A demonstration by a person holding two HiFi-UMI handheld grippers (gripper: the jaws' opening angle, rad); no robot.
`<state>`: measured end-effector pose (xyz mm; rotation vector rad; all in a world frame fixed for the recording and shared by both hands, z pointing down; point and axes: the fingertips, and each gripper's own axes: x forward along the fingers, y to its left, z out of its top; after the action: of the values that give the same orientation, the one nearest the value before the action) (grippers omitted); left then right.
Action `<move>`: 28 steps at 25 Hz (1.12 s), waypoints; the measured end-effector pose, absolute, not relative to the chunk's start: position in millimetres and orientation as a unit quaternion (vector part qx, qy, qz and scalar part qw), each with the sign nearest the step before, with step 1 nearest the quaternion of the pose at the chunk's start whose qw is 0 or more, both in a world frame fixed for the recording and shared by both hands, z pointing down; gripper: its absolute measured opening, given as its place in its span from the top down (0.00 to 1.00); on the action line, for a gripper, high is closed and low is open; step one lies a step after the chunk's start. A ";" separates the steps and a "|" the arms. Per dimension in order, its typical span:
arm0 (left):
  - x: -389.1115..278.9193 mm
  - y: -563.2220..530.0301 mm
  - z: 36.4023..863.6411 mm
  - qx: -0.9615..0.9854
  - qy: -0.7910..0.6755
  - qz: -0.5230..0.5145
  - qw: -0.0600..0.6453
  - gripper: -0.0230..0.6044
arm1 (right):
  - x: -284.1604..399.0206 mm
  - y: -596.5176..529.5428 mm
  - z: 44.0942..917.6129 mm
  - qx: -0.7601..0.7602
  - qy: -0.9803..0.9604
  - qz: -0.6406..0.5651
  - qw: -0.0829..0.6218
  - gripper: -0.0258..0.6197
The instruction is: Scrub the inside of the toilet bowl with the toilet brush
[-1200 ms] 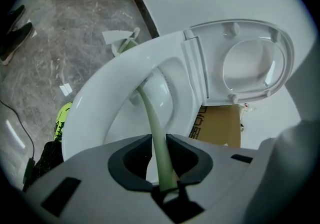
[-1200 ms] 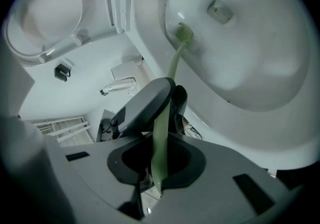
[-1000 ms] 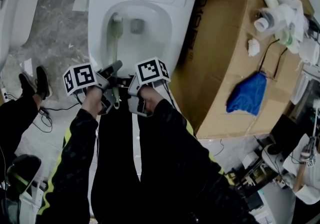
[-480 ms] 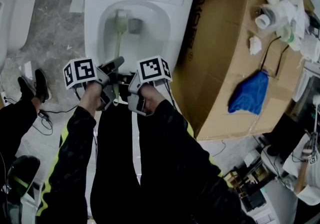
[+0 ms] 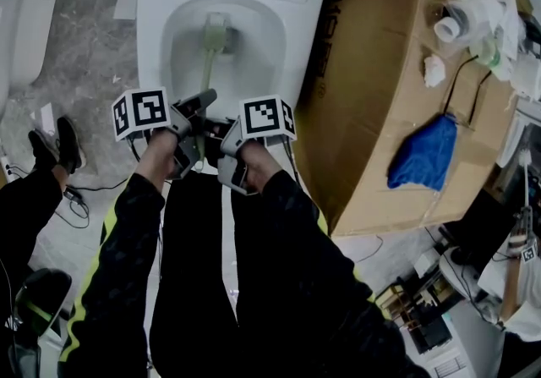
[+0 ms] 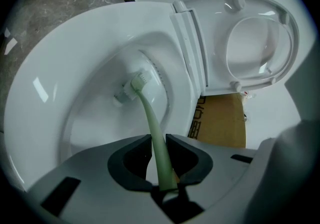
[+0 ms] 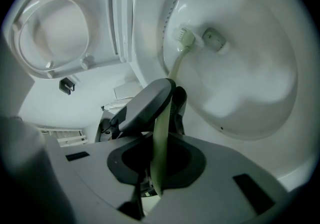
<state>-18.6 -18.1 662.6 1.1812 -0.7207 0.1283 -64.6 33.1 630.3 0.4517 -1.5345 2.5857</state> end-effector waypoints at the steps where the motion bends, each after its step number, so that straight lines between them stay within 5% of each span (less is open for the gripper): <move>1: -16.6 -18.2 663.3 0.544 -0.331 0.060 0.768 0.83 | -63.0 32.6 630.6 0.151 -0.502 0.850 0.047 0.88; 28: 26.2 -16.3 668.4 0.583 -0.251 0.137 0.760 0.83 | -27.7 23.0 639.9 0.251 -0.497 0.830 -0.013 0.88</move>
<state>26.2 -16.3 668.4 1.2690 -0.5469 0.2980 -27.7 23.0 639.9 0.7959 -1.5753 2.6299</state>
